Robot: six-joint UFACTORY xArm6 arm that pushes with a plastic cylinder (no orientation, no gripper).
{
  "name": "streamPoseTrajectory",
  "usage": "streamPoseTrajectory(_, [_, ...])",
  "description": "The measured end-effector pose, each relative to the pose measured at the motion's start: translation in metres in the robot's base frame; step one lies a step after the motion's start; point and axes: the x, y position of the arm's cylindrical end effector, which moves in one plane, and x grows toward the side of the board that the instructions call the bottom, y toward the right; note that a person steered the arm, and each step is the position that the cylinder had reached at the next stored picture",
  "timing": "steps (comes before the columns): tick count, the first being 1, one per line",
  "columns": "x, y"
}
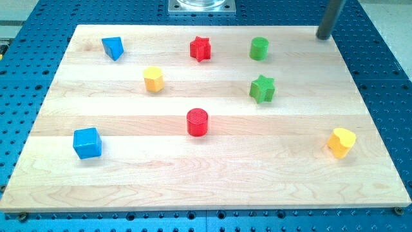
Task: Push the green circle into the green star
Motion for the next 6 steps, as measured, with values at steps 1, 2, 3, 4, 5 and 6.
streamPoseTrajectory(1, [-0.022, -0.066])
streamPoseTrajectory(2, [0.024, -0.129])
streamPoseTrajectory(3, [0.034, -0.135])
streamPoseTrajectory(4, [0.087, -0.135])
streamPoseTrajectory(5, [0.111, -0.13])
streamPoseTrajectory(6, [0.119, -0.083])
